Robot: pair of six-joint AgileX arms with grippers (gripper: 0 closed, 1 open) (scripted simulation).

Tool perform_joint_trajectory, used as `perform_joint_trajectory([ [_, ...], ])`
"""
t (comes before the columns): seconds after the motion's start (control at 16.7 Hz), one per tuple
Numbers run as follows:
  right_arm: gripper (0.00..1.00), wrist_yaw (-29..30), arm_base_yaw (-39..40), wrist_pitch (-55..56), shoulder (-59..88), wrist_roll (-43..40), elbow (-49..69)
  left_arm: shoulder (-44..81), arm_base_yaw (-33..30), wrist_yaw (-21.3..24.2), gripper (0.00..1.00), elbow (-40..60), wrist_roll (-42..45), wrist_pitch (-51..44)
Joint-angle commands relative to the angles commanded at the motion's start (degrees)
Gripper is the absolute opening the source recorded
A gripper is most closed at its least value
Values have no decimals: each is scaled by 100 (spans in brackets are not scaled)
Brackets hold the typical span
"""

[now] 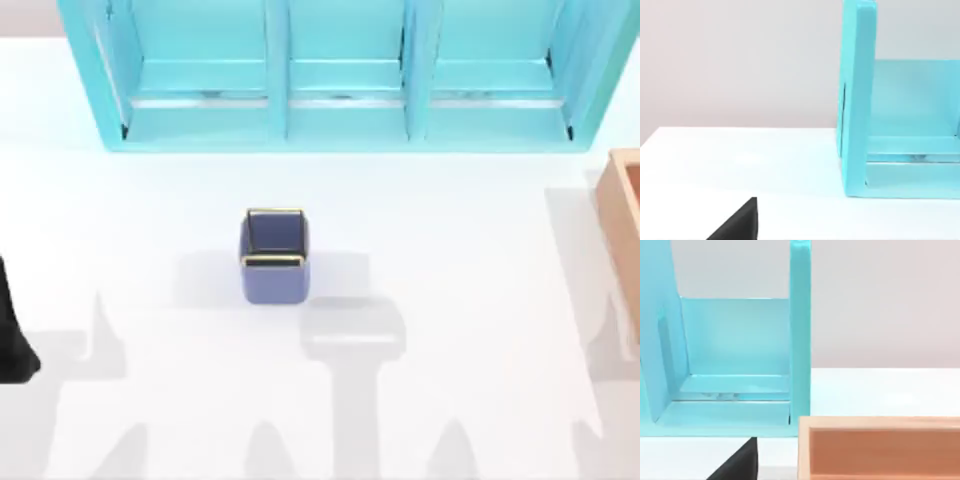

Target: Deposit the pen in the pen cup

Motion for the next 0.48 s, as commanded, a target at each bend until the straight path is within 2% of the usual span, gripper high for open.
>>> perform_joint_trajectory([
  [0.24, 100, 0, 0, 0, 0, 0, 0, 182, 139, 75, 100, 167, -20, -95],
  [0.48, 100, 0, 0, 0, 0, 0, 0, 1276, 839, 515, 100, 1033, -113, -633],
])
